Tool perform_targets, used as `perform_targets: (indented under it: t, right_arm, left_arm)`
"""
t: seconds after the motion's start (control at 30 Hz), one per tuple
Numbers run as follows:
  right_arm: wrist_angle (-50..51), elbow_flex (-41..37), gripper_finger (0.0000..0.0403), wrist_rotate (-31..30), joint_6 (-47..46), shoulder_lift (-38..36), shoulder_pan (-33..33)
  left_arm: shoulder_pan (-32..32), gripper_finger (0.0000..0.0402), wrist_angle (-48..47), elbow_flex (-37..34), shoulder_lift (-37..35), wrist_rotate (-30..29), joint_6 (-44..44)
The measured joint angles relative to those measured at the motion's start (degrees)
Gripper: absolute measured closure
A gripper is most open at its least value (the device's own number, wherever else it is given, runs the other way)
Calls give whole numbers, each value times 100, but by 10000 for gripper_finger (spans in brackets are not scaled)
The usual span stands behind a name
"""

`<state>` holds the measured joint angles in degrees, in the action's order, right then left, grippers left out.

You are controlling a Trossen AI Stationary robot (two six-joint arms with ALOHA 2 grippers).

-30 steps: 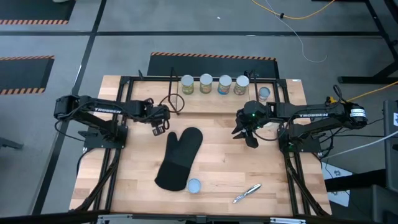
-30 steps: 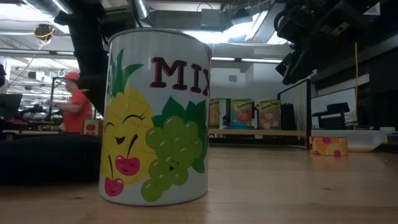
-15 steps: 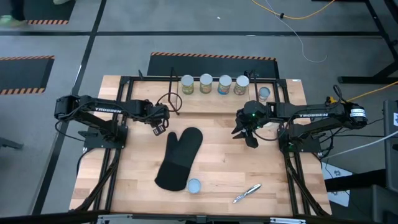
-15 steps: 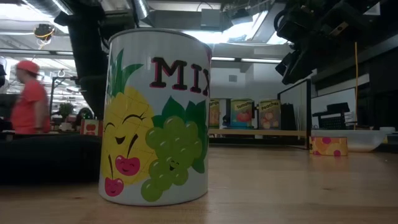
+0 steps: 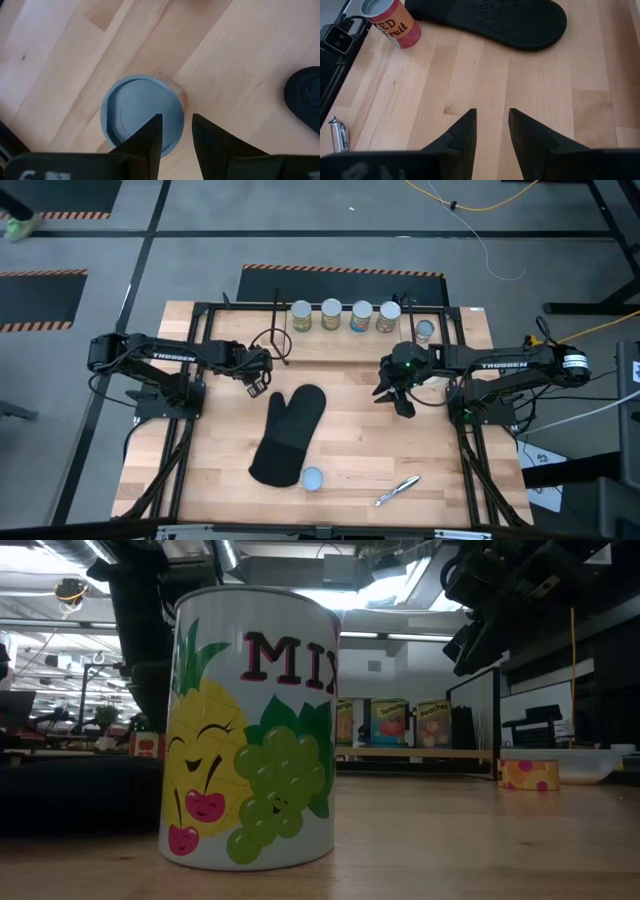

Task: Pick and place cans onto a shelf
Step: Put the small canned tomatoes on the shelf

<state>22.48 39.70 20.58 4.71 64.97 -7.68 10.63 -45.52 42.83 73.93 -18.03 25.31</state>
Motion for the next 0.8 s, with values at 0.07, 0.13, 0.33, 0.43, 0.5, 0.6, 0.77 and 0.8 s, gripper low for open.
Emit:
perform_targets:
  t: [0.07,0.13,0.33,0.43,0.5,0.6,0.77,0.8]
  right_arm:
    - [0,0,285,1,0,0,0]
    - [0,0,285,0,0,0,0]
    - [2,0,285,0,0,0,0]
    - [4,0,285,0,0,0,1]
    - [4,0,285,0,0,0,2]
    - [7,0,285,0,7,0,0]
    - [7,0,285,1,7,0,1]
    - [6,0,285,1,7,0,1]
  left_arm:
    - [0,303,0,0,0,49,6]
    - [0,305,-2,0,0,116,10]
    - [0,305,-69,-2,123,232,12]
    - [-2,305,-46,-2,305,214,10]
    - [-2,305,-45,15,410,190,10]
    - [-6,308,-46,24,493,163,15]
    - [-6,335,-33,20,498,139,510]
    - [-2,343,-35,20,498,141,741]
